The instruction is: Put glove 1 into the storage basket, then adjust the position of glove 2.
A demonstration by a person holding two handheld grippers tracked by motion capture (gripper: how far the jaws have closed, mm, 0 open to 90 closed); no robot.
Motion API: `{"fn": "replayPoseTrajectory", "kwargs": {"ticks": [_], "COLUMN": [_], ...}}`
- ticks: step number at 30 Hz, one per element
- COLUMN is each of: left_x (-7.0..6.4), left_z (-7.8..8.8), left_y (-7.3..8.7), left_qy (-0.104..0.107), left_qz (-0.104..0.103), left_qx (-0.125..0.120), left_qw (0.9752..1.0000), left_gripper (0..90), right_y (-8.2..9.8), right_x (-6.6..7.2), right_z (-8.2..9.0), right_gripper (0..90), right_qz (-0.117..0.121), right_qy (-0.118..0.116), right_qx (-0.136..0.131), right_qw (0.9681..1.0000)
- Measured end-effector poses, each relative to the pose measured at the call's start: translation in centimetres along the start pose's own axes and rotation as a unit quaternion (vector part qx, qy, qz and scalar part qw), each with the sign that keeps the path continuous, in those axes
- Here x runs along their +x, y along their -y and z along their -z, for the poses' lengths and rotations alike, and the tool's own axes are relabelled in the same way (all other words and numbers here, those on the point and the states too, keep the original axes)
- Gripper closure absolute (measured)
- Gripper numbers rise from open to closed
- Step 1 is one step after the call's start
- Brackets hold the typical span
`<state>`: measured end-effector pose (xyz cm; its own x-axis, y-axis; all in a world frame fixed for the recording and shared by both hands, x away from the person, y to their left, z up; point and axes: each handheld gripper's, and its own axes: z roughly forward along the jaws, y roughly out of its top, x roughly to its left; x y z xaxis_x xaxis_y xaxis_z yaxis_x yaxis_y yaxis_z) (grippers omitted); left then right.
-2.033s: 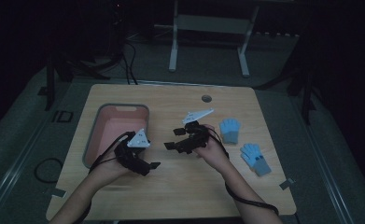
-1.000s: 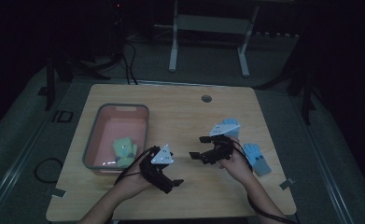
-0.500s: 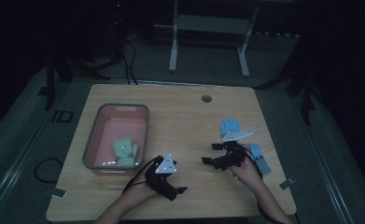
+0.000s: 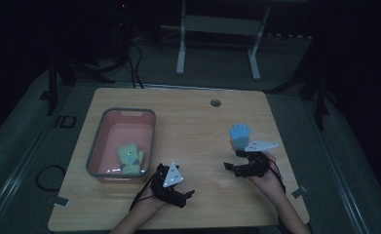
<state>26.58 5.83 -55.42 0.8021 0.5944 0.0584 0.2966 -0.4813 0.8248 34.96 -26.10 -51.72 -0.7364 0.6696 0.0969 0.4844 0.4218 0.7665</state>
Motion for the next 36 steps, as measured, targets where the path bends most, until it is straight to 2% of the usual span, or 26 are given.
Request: {"fn": "replayPoseTrajectory", "kwargs": {"ticks": [1,2,3,4,7,9,12,18,21,25,28,31,36], "left_x": [0.0,-0.1,-0.1,-0.2,-0.5,-0.5,-0.5,-0.8,-0.7,-0.5,-0.5,-0.5,-0.4], "left_z": [0.0,0.0,0.0,0.0,0.1,0.1,0.0,-0.1,0.0,0.1,0.3,0.3,0.4], "left_y": [0.0,0.3,0.3,0.4,0.4,0.5,0.6,0.7,0.7,0.6,0.6,0.7,0.8], "left_qy": [0.0,-0.007,-0.007,-0.009,-0.017,-0.012,-0.012,-0.023,-0.02,-0.018,-0.019,-0.016,-0.016], "left_qz": [0.0,0.013,0.013,0.015,0.014,0.018,0.025,0.012,0.015,0.022,0.021,0.022,0.023], "left_qx": [0.0,0.002,0.002,0.001,0.001,-0.003,-0.004,-0.003,-0.006,-0.013,-0.014,-0.015,-0.014], "left_qw": [1.0,0.9999,0.9999,0.9998,0.9998,0.9998,0.9996,0.9997,0.9997,0.9995,0.9995,0.9995,0.9995], "left_gripper": [2.5,2.4,2.4,2.4,2.4,2.4,2.5,2.4,2.4,2.4,2.4,2.5,2.4], "right_y": [0.1,0.1,0.1,0.1,-0.2,-0.5,-0.9,-1.9,-2.4,-2.9,-3.3,-3.3,-3.1], "right_x": [-0.2,-0.9,-0.9,-1.5,-2.5,-3.3,-4.4,-6.5,-7.2,-8.0,-8.9,-9.4,-9.6], "right_z": [0.1,0.5,0.5,0.8,1.1,1.2,1.0,-0.4,-1.1,-1.8,-3.0,-3.6,-4.6], "right_gripper": [24.4,30.3,30.3,34.0,41.6,46.1,49.2,58.2,60.2,59.6,56.2,56.5,57.2], "right_qz": [-0.001,-0.009,-0.009,-0.019,-0.027,-0.032,-0.045,-0.051,-0.056,-0.057,-0.05,-0.051,-0.041], "right_qy": [0.005,0.037,0.037,0.059,0.088,0.102,0.111,0.119,0.121,0.125,0.132,0.132,0.136], "right_qx": [0.0,0.002,0.002,0.001,0.004,0.004,0.0,0.012,0.017,0.023,0.036,0.035,0.047], "right_qw": [1.0,0.9993,0.9993,0.9981,0.9958,0.9943,0.9929,0.9916,0.9909,0.9903,0.9893,0.9893,0.9888]}}
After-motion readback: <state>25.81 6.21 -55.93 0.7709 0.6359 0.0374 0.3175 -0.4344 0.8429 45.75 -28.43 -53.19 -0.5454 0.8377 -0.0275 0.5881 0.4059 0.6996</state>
